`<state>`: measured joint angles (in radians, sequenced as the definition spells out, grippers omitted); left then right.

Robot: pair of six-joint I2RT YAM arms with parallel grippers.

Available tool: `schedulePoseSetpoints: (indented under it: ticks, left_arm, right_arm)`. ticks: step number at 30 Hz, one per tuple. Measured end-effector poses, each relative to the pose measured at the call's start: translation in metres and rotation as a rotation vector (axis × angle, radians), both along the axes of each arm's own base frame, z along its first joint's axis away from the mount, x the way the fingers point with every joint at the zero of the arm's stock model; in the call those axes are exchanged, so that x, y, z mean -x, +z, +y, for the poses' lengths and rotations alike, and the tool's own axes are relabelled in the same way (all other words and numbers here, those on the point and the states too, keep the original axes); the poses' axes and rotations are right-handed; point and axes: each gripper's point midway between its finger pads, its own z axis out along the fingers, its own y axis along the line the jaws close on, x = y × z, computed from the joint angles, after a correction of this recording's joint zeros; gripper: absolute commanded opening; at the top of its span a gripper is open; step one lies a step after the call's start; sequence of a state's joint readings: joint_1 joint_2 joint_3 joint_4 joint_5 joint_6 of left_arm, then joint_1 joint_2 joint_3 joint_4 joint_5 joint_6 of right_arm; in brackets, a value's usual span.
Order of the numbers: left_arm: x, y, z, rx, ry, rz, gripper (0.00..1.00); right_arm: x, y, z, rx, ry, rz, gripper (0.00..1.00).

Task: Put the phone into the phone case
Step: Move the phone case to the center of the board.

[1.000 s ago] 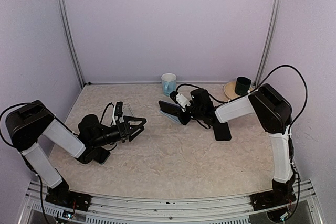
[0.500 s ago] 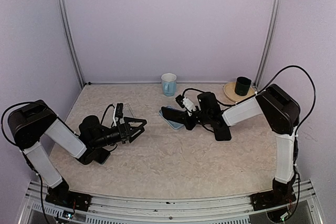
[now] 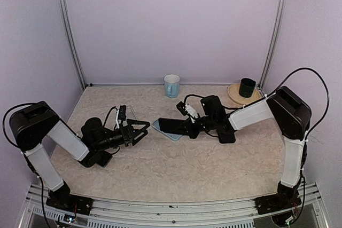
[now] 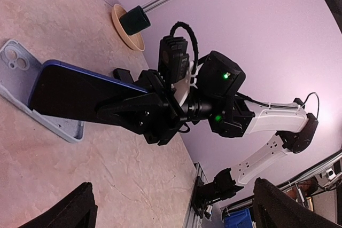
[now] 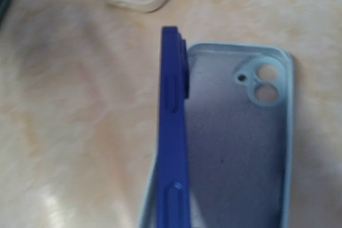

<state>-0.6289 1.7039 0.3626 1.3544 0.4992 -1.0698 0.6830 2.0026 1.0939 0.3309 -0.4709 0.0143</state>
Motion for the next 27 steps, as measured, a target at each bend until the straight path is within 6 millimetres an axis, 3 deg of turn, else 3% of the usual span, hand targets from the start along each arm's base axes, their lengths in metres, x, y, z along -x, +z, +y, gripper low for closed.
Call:
schedulePoseSetpoints:
  ticks: [6, 11, 15, 23, 27]
  left_arm:
    - [-0.007, 0.004, -0.001, 0.001, 0.009, -0.005, 0.99]
    - [-0.029, -0.004, -0.002, -0.083, 0.066, 0.017, 0.99]
    - [-0.048, -0.01, 0.001, -0.183, 0.143, 0.036, 0.98]
    - [-0.054, -0.049, 0.026, -0.402, 0.263, 0.106, 0.95]
    - [-0.06, -0.055, 0.03, -0.474, 0.286, 0.102, 0.95]
  right_arm:
    - [0.038, 0.0, -0.001, 0.015, 0.097, 0.036, 0.0]
    - [0.065, 0.009, -0.002, 0.025, 0.159, 0.037, 0.0]
    - [0.065, 0.021, -0.003, 0.027, 0.124, 0.02, 0.0]
    - [0.053, 0.053, -0.017, -0.009, -0.029, 0.079, 0.0]
    - [0.056, 0.058, -0.023, -0.031, -0.09, 0.183, 0.0]
